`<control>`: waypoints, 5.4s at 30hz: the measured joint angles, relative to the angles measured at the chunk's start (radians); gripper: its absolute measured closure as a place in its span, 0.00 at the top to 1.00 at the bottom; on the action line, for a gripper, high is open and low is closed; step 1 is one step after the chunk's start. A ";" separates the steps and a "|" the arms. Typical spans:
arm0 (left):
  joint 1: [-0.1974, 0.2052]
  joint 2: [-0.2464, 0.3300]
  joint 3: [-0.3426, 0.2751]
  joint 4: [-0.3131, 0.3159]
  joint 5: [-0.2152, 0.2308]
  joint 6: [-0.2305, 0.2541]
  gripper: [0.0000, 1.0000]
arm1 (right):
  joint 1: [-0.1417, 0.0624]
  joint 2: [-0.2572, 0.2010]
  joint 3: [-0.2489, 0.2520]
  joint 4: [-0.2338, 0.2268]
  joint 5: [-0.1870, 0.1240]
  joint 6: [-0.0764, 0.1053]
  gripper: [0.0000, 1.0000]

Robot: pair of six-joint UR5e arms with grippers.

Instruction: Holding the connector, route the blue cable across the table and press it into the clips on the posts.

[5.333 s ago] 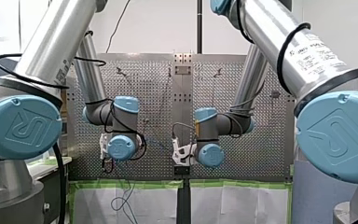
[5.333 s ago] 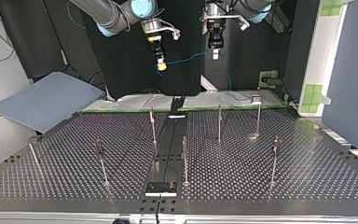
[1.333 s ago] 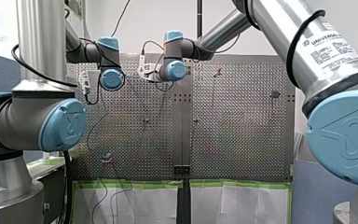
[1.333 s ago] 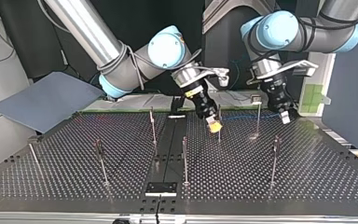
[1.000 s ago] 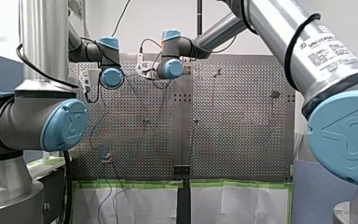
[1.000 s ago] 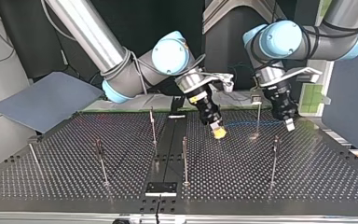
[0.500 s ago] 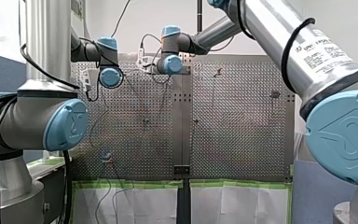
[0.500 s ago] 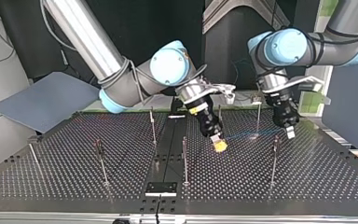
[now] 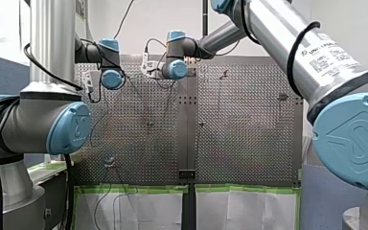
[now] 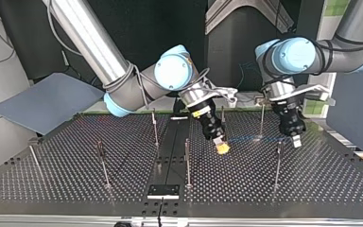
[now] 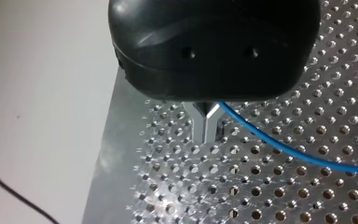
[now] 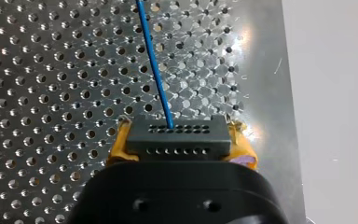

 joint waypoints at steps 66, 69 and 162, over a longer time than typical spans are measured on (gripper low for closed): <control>0.096 -0.032 0.022 -0.144 0.103 -0.248 1.00 | -0.036 0.003 -0.011 0.046 0.038 -0.018 0.00; 0.094 -0.001 -0.008 -0.175 0.124 -0.264 1.00 | -0.034 0.003 -0.011 0.048 0.039 -0.019 0.00; -0.052 -0.032 0.191 -0.317 0.303 -0.070 1.00 | -0.029 0.003 -0.011 0.069 0.093 -0.019 0.00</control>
